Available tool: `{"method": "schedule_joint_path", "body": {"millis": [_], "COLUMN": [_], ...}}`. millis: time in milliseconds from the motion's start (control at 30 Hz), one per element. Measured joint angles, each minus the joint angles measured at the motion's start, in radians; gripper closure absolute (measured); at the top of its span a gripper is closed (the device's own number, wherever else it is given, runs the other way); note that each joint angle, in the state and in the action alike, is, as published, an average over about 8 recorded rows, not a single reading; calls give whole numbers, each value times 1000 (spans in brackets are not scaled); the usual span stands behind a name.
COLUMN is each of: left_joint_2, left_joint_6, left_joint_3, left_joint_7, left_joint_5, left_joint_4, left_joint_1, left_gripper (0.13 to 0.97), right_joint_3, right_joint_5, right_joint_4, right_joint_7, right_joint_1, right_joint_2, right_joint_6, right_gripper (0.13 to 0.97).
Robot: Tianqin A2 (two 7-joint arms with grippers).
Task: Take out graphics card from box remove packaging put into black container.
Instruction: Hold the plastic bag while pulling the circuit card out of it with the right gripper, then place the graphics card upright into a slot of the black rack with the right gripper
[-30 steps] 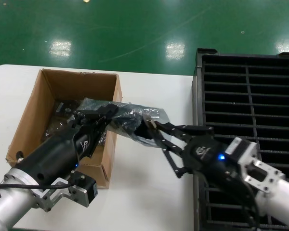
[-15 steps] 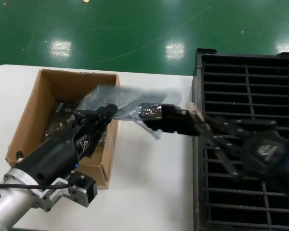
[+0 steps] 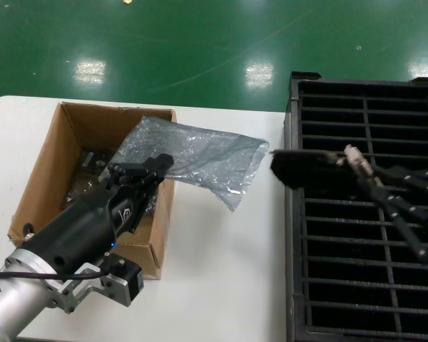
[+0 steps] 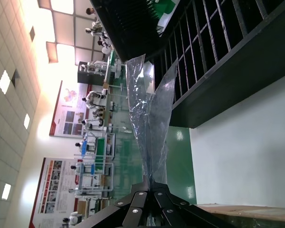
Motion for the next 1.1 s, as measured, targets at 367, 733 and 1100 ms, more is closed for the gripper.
{"method": "schedule_joint_path", "body": {"millis": [367,733,1100], "left_joint_2": [0,0,0], "left_joint_6": [0,0,0], "left_joint_3": [0,0,0], "left_joint_7": [0,0,0], "left_joint_5": [0,0,0], "left_joint_4": [0,0,0], "left_joint_1": [0,0,0], "left_gripper": [957,957,957], "right_joint_3": [3,2,-47], "right_joint_5": [-209,-213,-205], "right_joint_4": [0,0,0], "right_joint_7": [148,149,106], "right_joint_1": [36,41,171], "right_joint_2": [7,8,172], "right_joint_6": [22,21,-130], "right_gripper": [908,908,908]}}
